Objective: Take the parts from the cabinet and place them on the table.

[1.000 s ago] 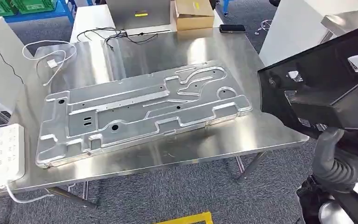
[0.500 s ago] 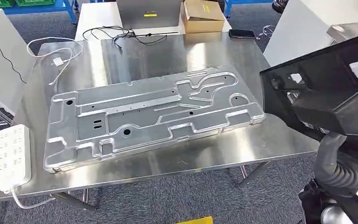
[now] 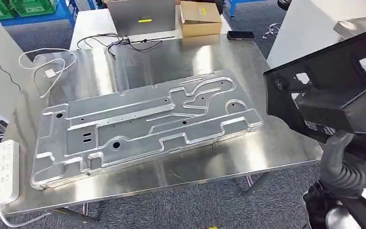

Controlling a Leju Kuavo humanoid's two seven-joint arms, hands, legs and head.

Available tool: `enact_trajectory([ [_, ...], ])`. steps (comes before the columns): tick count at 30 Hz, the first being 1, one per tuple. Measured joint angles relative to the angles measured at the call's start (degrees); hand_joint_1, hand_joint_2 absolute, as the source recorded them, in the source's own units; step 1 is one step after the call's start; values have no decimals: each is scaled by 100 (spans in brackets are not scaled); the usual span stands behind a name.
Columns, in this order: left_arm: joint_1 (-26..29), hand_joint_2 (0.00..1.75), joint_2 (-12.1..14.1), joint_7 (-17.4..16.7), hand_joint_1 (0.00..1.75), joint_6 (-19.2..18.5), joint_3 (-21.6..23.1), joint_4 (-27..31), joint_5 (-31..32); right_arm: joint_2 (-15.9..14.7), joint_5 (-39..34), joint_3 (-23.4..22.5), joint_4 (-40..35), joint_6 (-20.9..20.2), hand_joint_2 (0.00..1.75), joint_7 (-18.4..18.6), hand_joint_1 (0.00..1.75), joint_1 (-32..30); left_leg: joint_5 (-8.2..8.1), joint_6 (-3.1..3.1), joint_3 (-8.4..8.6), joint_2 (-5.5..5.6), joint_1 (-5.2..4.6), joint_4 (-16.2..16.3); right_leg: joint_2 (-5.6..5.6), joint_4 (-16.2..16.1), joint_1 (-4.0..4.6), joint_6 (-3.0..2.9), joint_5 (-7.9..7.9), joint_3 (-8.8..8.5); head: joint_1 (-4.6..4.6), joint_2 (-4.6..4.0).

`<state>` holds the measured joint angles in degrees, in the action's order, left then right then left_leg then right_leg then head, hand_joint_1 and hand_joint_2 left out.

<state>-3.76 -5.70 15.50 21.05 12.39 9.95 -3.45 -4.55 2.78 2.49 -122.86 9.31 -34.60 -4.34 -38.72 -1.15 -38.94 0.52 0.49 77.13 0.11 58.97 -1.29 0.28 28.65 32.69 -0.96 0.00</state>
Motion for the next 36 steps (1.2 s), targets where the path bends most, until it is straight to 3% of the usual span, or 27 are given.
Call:
enact_trajectory([
  [1, -20, 175, 0, 2, 0, 0, 0, 0, 0, 0, 2, 0, 0, 0, 175, 0, 175, -2, 44, -4, -117, 0, 2, 143, 1, 0, 0, 2, 21, -29, 15, 0],
  [2, -21, 175, 0, -2, 0, 0, 0, 0, 0, 4, 2, 0, 0, 0, 175, 0, 175, -3, 250, 0, -92, 0, 8, -5, 9, 0, -4, 6, 51, -69, 31, 0],
  [4, -11, 175, 0, -11, 0, 2, 0, 0, 0, 9, 2, 0, 0, 0, 175, 0, 175, -9, 922, 9, 268, -9, 22, -965, 31, 2, -12, 39, 121, -182, 53, 0],
  [5, -2, 175, 0, -20, 0, 2, 0, -2, 0, 13, 4, 0, 0, 0, 175, 0, 175, -10, 1138, 17, 418, -14, 29, -1419, 32, 1, -13, 65, 159, -196, 68, 0],
  [7, -2, 175, 0, -24, 0, 2, 0, -7, 0, 17, 2, -4, 0, 2, 175, 2, 175, -7, 936, 49, 498, 2, 10, -1623, 55, 42, 36, 122, 186, -160, 85, 0],
  [9, 14, 175, 0, -24, 0, 2, 0, -7, -2, 22, 2, -4, 0, 2, 175, 2, 175, -21, 943, 99, 463, 22, -22, -1594, 45, -12, 10, 169, 162, -160, 64, 0],
  [11, 32, 175, 7, -31, 0, 2, 0, -7, -7, 22, 7, -4, -2, 2, 175, -2, 175, -36, 944, 154, 535, 17, 24, -1649, 38, 40, 10, 214, 241, -175, 46, 0],
  [13, 26, 175, 7, -26, 0, 2, 0, -7, -7, 22, 4, -7, -2, 7, 175, -4, 175, -33, 916, 199, 567, 12, 25, -1655, 34, 695, 11, 226, 530, 170, -37, 0],
  [15, 31, 175, 4, -26, 0, -2, 0, -7, -7, 26, 4, -7, -2, 9, 175, -4, 175, -63, 885, 233, 579, 4, 20, -1654, 34, 1599, 11, 228, 806, 730, -105, 0],
  [16, 34, 175, 7, -26, 0, -2, 0, -7, -7, 26, 4, -7, 0, 11, 175, -4, 175, -73, 871, 235, 597, 4, 20, -1654, 34, 1794, 11, 232, 776, 896, -125, 0],
  [17, 36, 175, 7, -24, 0, 0, 0, -7, -7, 26, 4, -7, 0, 9, 175, -2, 175, -81, 850, 236, 625, 7, 20, -1654, 34, 1704, 10, 229, 614, 915, -146, 0],
  [18, 37, 175, 7, -2, 0, 0, 0, -7, -7, 26, 9, -7, 0, 9, 175, -2, 175, -81, 828, 232, 664, 15, 20, -1654, 34, 1361, 11, 225, 328, 804, -172, 0],
  [20, 37, 175, -4, 39, 0, -11, 0, -4, -20, 26, 55, -9, 0, 18, 175, 0, 175, -79, 767, 203, 761, 32, 20, -1655, 33, 346, 18, 187, -271, 397, -234, 0],
  [22, 30, 175, -7, 64, 0, -17, 0, -4, -37, 31, 195, -13, 4, 88, 175, 17, 175, -77, 726, 144, 749, 43, -17, -1651, 35, 57, 76, 176, -147, 248, -267, 0],
  [24, 41, 175, -7, 90, 0, -17, 0, -4, -44, 33, 328, -35, 28, 193, 175, 39, 175, -116, 716, 184, 771, 30, -39, -1683, 45, 43, 26, 236, -160, 244, -199, 0],
  [32, 44, 175, -7, 188, 0, 2, 0, -4, -9, 35, 1244, -258, 186, 897, 175, 182, 175, -264, 734, 145, 865, 21, -43, -1808, 49, 45, 34, 174, -118, 210, -37, 0],
  [36, 45, 175, -9, 219, 0, 52, 0, -4, 44, 20, 3023, -363, 381, 1798, 175, 713, 175, -360, 734, 122, 871, 22, -42, -1815, 49, 46, 50, 168, -114, 203, -24, 0],
])
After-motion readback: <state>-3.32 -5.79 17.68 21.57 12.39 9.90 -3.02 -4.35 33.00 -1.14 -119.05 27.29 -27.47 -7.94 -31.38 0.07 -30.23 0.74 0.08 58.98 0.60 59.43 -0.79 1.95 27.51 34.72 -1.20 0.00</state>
